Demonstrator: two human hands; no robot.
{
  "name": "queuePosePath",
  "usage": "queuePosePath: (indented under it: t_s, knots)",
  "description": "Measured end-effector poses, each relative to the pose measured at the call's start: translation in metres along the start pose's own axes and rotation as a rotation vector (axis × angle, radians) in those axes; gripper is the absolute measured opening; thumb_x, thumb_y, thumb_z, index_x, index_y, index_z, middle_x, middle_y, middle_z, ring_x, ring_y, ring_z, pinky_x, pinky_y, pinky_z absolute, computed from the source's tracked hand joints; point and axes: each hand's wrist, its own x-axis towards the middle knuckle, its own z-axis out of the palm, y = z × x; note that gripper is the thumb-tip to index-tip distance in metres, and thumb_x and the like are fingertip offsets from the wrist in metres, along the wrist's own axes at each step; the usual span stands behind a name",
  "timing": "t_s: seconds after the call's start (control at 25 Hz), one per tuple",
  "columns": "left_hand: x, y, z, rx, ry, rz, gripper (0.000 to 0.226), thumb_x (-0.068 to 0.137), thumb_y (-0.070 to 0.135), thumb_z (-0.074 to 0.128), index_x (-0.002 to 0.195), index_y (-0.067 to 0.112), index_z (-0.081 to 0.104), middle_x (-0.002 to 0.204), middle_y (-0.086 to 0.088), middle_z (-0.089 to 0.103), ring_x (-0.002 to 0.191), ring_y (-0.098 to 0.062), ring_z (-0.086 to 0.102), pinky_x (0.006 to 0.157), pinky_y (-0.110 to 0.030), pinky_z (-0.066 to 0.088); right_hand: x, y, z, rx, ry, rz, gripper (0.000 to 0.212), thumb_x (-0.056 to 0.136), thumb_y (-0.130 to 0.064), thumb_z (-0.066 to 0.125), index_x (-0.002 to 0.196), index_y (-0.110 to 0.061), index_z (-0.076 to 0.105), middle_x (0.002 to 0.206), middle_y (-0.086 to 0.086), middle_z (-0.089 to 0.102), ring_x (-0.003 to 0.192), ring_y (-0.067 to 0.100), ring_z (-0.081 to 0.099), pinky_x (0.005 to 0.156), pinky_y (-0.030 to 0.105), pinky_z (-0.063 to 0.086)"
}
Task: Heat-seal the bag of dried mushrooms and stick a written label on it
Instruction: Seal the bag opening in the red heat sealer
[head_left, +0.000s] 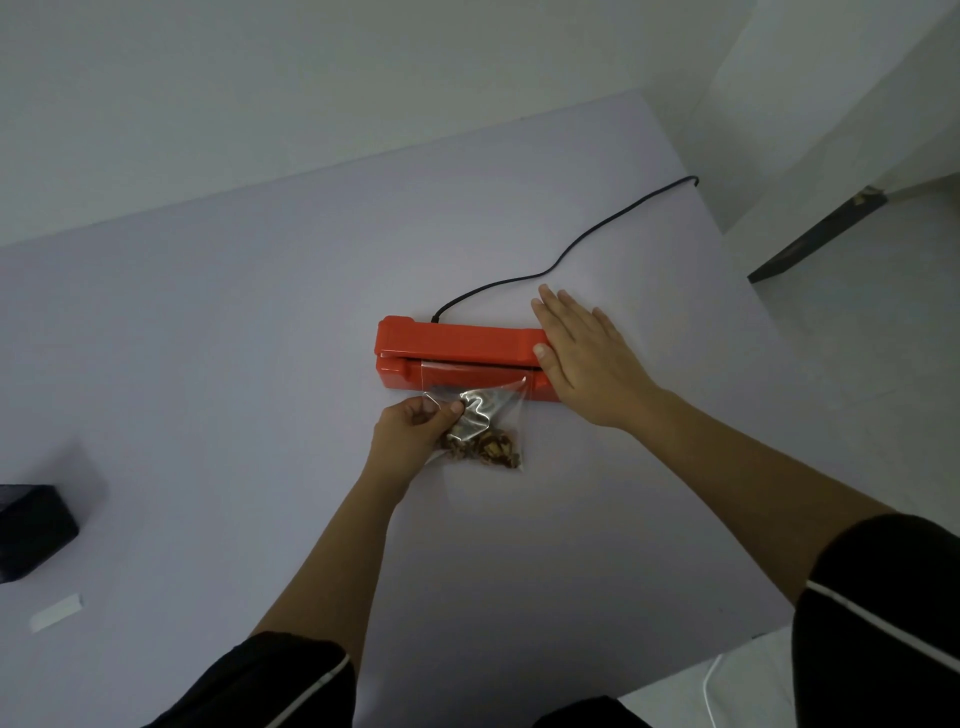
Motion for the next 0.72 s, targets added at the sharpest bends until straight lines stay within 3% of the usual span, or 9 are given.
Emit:
queuePosePath:
  t_s: [0.12, 0.32, 0.56, 0.72]
  knots:
    - [0.001, -0.001, 0.001, -0.005, -0.003, 0.013, 0.021, 0.083, 0.025, 0.068, 0.081, 0.003, 0.067, 0.078, -0.010, 0.071, 0.065, -0.014, 0.066, 0.058, -0.017, 0.053, 0.001, 0.000, 0.002, 0.003, 0.014, -0.008, 0.060, 0.095, -0.041, 0.010, 0.148, -0.013, 0.006, 0.159, 0.004, 0.000, 0.146, 0.018, -0.001, 0.116, 0.038, 0.000]
    - [0.003, -0.002, 0.001, 0.003, -0.003, 0.015, 0.028, 0.082, 0.026, 0.069, 0.082, -0.001, 0.067, 0.080, -0.014, 0.072, 0.069, -0.018, 0.066, 0.067, -0.027, 0.055, 0.000, 0.003, 0.003, 0.022, 0.031, -0.021, 0.070, 0.089, -0.049, 0.000, 0.148, -0.013, 0.008, 0.159, 0.003, 0.003, 0.146, 0.019, 0.000, 0.116, 0.039, 0.001]
    - [0.001, 0.007, 0.000, 0.005, -0.024, 0.002, 0.028, 0.083, 0.025, 0.068, 0.088, -0.003, 0.068, 0.082, -0.014, 0.071, 0.069, -0.019, 0.066, 0.063, -0.023, 0.054, 0.002, 0.002, -0.005, 0.040, -0.009, -0.029, 0.055, 0.101, -0.036, 0.017, 0.148, -0.013, 0.004, 0.159, 0.003, -0.002, 0.146, 0.016, -0.004, 0.118, 0.040, -0.001]
    - [-0.001, 0.011, -0.001, 0.007, -0.029, -0.030, 0.028, 0.082, 0.025, 0.069, 0.088, -0.002, 0.069, 0.085, -0.015, 0.072, 0.070, -0.019, 0.065, 0.064, -0.024, 0.053, -0.003, -0.002, -0.027, 0.037, -0.036, -0.096, 0.061, 0.099, -0.041, 0.024, 0.148, -0.013, 0.001, 0.158, 0.002, -0.004, 0.145, 0.014, -0.004, 0.119, 0.042, -0.001]
